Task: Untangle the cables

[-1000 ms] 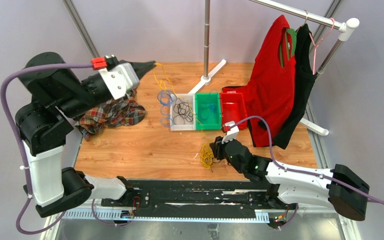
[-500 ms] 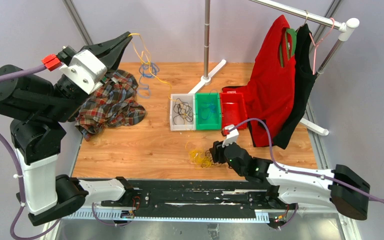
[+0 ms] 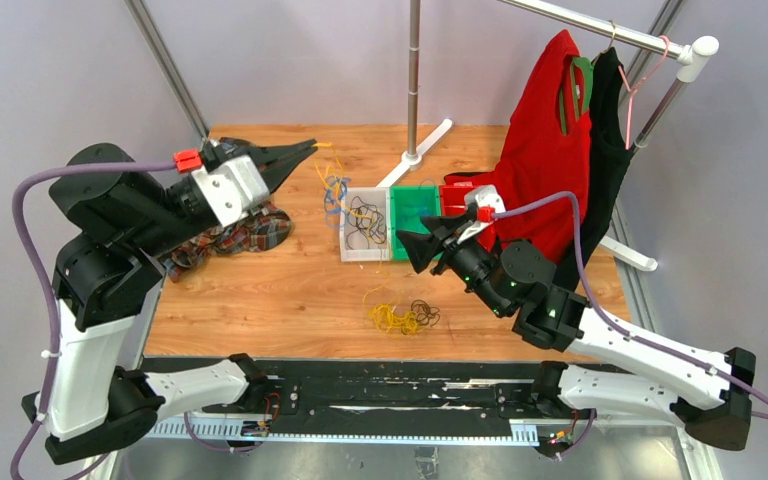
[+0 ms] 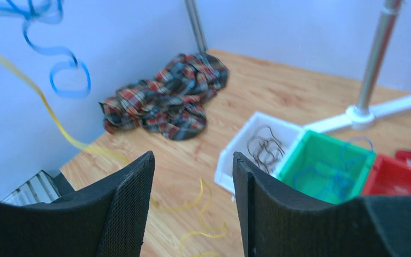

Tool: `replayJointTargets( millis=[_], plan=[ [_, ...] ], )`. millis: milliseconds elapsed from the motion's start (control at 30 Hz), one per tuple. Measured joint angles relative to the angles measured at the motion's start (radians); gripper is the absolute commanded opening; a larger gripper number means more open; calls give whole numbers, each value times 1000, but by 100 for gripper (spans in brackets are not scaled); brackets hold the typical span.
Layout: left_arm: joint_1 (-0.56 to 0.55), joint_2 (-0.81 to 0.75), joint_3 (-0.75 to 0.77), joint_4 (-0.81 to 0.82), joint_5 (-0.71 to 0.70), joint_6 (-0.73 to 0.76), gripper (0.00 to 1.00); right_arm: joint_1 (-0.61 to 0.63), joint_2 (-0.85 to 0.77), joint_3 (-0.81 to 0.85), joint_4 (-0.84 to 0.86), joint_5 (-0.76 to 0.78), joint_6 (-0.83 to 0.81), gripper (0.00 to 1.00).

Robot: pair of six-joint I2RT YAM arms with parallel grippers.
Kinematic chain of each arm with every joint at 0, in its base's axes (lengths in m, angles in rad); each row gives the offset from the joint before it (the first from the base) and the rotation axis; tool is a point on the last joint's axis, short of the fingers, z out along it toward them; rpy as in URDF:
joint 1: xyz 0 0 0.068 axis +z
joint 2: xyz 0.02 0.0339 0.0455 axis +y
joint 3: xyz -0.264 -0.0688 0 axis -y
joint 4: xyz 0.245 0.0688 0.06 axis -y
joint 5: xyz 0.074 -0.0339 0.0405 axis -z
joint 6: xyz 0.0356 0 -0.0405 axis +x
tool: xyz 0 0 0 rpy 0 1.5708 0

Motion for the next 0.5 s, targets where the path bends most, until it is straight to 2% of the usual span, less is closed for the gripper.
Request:
replayJointTargets(
  millis=[267,500],
  plan=[
    [0,-71,-72,-23,162,7,0,-8,130,206,-42,-156,-101,61],
    [0,-97,-113,-24,214,13,0,-26,166,337,-104,-405,-146,62]
  ],
)
